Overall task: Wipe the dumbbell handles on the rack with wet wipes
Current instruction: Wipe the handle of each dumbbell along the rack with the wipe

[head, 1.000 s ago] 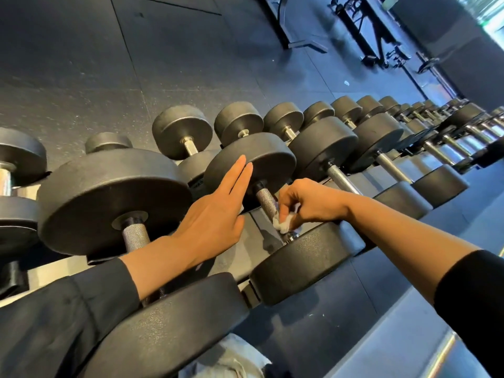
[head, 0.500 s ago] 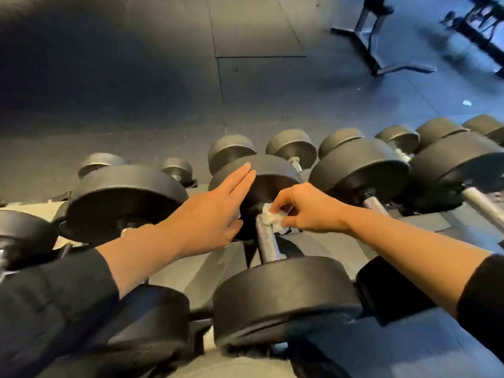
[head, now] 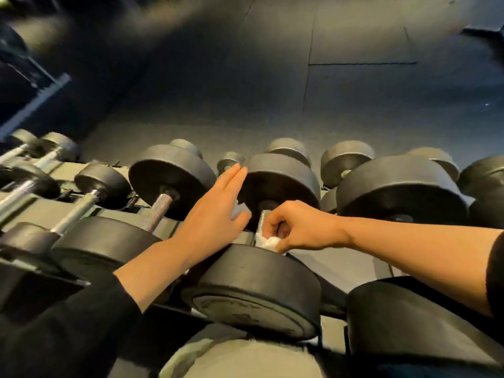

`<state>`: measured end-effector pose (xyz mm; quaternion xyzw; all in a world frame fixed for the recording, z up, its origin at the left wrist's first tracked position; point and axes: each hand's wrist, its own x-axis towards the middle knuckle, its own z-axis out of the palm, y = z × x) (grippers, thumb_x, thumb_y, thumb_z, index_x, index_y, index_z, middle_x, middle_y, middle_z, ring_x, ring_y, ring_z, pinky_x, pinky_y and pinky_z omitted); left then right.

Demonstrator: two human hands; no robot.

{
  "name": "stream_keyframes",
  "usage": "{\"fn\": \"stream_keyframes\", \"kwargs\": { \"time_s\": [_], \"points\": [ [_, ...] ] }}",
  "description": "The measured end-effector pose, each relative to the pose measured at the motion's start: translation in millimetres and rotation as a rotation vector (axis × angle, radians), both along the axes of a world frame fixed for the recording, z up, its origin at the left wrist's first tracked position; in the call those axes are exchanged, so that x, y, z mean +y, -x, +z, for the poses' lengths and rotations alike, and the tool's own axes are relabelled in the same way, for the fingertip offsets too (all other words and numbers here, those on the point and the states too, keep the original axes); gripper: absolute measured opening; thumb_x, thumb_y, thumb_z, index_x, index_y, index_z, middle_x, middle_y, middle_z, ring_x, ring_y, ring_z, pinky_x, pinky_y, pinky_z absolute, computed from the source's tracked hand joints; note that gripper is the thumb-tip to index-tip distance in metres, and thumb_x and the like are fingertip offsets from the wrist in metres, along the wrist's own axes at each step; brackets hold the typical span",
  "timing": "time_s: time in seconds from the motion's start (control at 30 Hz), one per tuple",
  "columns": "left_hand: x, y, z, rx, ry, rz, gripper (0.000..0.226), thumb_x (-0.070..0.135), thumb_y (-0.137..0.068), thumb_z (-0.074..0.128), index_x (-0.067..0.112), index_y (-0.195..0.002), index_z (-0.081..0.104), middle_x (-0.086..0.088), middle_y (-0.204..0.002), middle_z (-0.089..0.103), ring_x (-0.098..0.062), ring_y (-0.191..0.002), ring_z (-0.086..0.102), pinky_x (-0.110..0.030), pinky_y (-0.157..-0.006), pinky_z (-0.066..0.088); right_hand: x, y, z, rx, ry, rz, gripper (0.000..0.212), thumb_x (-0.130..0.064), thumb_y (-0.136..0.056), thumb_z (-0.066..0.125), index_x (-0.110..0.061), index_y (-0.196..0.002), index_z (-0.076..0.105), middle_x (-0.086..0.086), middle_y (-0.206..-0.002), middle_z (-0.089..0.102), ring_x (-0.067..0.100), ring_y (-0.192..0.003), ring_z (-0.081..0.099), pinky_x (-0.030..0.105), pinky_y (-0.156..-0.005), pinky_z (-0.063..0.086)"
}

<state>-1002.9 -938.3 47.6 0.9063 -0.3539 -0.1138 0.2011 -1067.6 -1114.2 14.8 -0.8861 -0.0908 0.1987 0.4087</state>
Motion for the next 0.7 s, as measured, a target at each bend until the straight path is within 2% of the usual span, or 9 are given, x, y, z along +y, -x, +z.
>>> {"fn": "stream_keyframes", "kwargs": {
  "time_s": [0.1,0.2,0.3,0.43,0.7],
  "points": [
    [-0.2,16.4,7.5,0.001,0.005,0.073,0.069,0.025,-0.095,0.055,0.025,-0.151,0.015,0.009,-0.159,0.009,-0.007,-0.144,0.014,-0.021,-0.111,0.016,-6.8,-8.3,-1.0,-0.053,0.070,-0.056,0.015,-0.007,-0.074,0.076,-0.013,-0.086,0.070,0.001,-0.085,0.067,0.013,-0.076,0.062,0.021,-0.071,0.054],
    [-5.1,34.6,11.6,0.030,-0.008,0.123,0.065,0.027,-0.096,0.053,0.028,-0.151,0.019,0.011,-0.158,0.012,-0.006,-0.143,0.015,-0.020,-0.109,0.015,-18.0,-10.2,-0.5,-0.167,0.234,-0.137,0.008,-0.006,-0.074,0.070,-0.013,-0.078,0.066,0.004,-0.076,0.063,0.012,-0.067,0.055,0.016,-0.055,0.039],
    [-9.7,41.6,14.6,0.026,-0.015,0.141,0.064,0.025,-0.096,0.053,0.027,-0.151,0.020,0.010,-0.158,0.016,-0.006,-0.143,0.017,-0.023,-0.113,0.017,-28.0,-1.1,-9.6,-0.209,0.287,-0.125,0.006,-0.009,-0.076,0.066,-0.012,-0.072,0.062,0.004,-0.070,0.060,0.014,-0.065,0.053,0.017,-0.055,0.036],
    [-12.4,43.5,16.9,0.012,-0.041,0.165,0.062,0.022,-0.096,0.052,0.027,-0.151,0.021,0.011,-0.157,0.019,-0.006,-0.141,0.021,-0.017,-0.107,0.017,-34.2,3.9,-21.9,-0.229,0.259,-0.178,0.008,-0.013,-0.076,0.069,-0.008,-0.082,0.070,0.007,-0.075,0.065,0.018,-0.070,0.060,0.030,-0.067,0.052],
    [-14.3,45.8,18.5,0.010,-0.049,0.198,0.057,0.019,-0.095,0.053,0.026,-0.148,0.030,0.011,-0.152,0.030,-0.002,-0.137,0.027,-0.016,-0.106,0.021,-28.6,3.0,-46.7,-0.320,0.149,-0.222,0.017,-0.016,-0.076,0.075,-0.010,-0.091,0.069,0.006,-0.086,0.068,0.017,-0.078,0.061,0.025,-0.069,0.047]
  ]
}}
